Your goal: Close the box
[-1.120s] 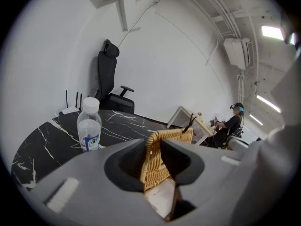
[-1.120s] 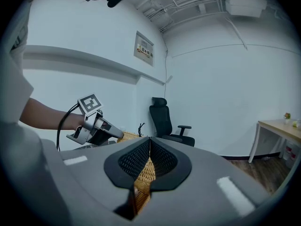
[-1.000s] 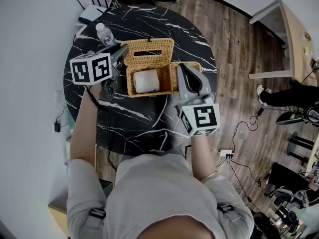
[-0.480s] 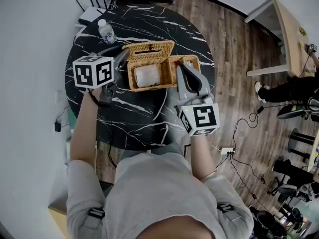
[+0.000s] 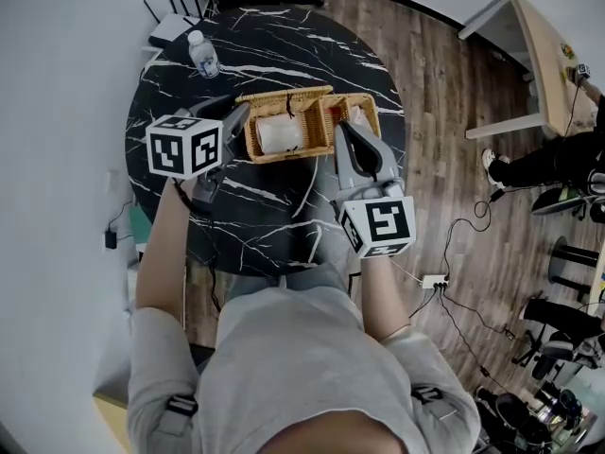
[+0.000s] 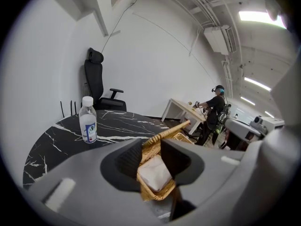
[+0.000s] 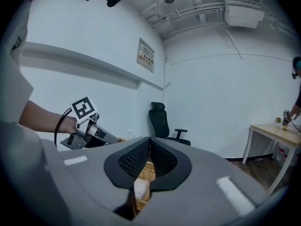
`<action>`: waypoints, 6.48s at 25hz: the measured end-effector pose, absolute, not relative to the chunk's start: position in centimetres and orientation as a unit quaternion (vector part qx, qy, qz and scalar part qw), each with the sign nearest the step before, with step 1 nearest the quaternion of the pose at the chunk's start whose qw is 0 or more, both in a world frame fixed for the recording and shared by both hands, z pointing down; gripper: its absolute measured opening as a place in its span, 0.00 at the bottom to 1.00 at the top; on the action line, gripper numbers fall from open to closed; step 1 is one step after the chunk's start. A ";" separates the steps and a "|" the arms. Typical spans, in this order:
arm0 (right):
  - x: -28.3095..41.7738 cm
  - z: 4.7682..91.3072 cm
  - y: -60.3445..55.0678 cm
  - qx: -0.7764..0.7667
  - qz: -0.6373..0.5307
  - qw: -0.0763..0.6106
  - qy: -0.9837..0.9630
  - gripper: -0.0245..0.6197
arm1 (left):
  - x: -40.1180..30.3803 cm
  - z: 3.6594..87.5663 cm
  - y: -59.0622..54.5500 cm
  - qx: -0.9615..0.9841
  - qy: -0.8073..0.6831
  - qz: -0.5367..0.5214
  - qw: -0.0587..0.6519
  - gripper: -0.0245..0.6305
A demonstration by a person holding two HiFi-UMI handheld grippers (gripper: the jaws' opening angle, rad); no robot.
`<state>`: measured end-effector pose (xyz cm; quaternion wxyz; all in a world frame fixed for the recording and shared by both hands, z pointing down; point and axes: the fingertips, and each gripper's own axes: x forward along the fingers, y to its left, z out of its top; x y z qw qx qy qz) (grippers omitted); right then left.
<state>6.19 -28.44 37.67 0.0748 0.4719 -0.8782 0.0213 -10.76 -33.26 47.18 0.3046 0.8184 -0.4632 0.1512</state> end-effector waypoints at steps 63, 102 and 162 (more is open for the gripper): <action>7.2 40.2 -22.8 0.498 0.032 0.102 -0.861 0.05 | -8.4 58.5 -24.6 0.793 -0.453 0.223 0.342 0.30; 5.0 35.9 -20.0 0.512 0.000 0.062 -0.856 0.05 | -11.3 47.4 -22.6 0.822 -0.499 0.141 0.235 0.16; 5.5 24.6 -15.0 0.545 -0.096 -0.018 -0.833 0.05 | -18.9 24.4 -14.2 0.781 -0.620 -0.051 -0.058 0.15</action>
